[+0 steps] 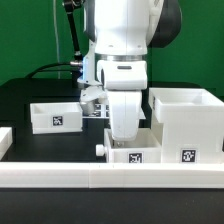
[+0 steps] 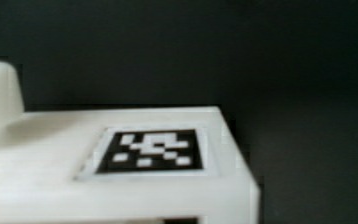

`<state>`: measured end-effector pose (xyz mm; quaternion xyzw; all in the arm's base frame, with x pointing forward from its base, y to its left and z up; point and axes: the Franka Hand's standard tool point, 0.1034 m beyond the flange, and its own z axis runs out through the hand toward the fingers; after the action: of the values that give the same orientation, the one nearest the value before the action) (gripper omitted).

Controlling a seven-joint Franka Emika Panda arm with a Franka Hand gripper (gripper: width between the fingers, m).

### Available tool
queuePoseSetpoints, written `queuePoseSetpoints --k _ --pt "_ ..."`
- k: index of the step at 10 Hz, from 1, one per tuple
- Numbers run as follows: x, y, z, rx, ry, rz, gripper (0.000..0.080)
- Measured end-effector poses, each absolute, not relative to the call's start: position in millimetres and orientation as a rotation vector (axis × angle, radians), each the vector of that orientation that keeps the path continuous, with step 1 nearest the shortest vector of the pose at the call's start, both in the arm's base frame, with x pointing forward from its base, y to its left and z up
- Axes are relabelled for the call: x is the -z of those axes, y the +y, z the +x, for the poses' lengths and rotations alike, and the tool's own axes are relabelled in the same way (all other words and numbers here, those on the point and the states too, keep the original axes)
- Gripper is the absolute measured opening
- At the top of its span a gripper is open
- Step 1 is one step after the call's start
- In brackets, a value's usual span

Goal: Assemble drawer

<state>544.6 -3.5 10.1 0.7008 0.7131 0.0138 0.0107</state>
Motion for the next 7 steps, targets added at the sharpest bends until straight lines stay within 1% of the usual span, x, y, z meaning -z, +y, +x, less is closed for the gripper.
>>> queuePoseSetpoints --k 7 --pt "-9.9 1.3 547.2 -0.102 2.133 2.242 0.0041"
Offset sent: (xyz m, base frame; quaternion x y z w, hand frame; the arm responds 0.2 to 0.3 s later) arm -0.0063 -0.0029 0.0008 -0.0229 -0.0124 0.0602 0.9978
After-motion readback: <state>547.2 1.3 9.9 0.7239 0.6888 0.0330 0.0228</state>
